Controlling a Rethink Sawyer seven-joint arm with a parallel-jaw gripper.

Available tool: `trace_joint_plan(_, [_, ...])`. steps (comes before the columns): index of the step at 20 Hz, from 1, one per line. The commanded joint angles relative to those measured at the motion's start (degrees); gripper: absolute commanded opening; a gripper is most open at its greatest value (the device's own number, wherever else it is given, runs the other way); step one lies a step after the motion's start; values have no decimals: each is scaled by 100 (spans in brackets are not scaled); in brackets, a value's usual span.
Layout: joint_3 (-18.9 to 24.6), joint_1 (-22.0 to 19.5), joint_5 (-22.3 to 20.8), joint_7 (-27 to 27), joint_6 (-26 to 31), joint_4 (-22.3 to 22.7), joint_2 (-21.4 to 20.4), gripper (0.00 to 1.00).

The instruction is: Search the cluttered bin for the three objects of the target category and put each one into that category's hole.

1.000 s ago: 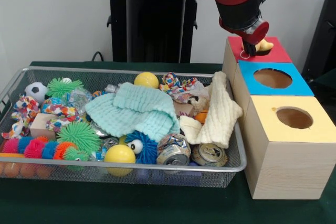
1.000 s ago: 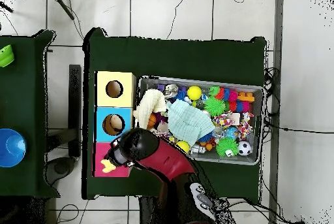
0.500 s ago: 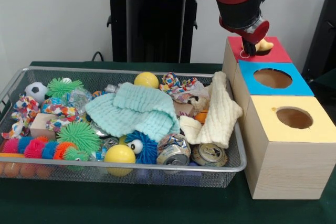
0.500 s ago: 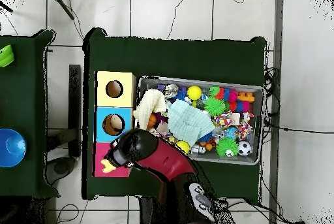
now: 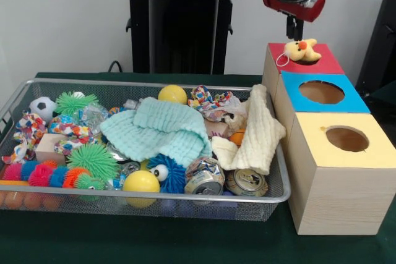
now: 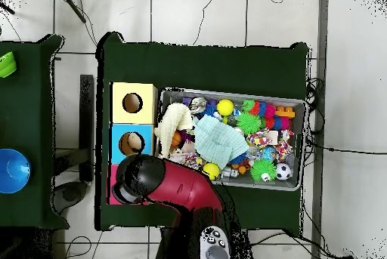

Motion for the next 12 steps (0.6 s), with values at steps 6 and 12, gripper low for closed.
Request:
trace_joint_plan(6, [-447, 70, -491, 1009, 144, -706, -229, 0])
trace_joint_plan(12, [-319, 1, -296, 904, 60, -557, -177, 0])
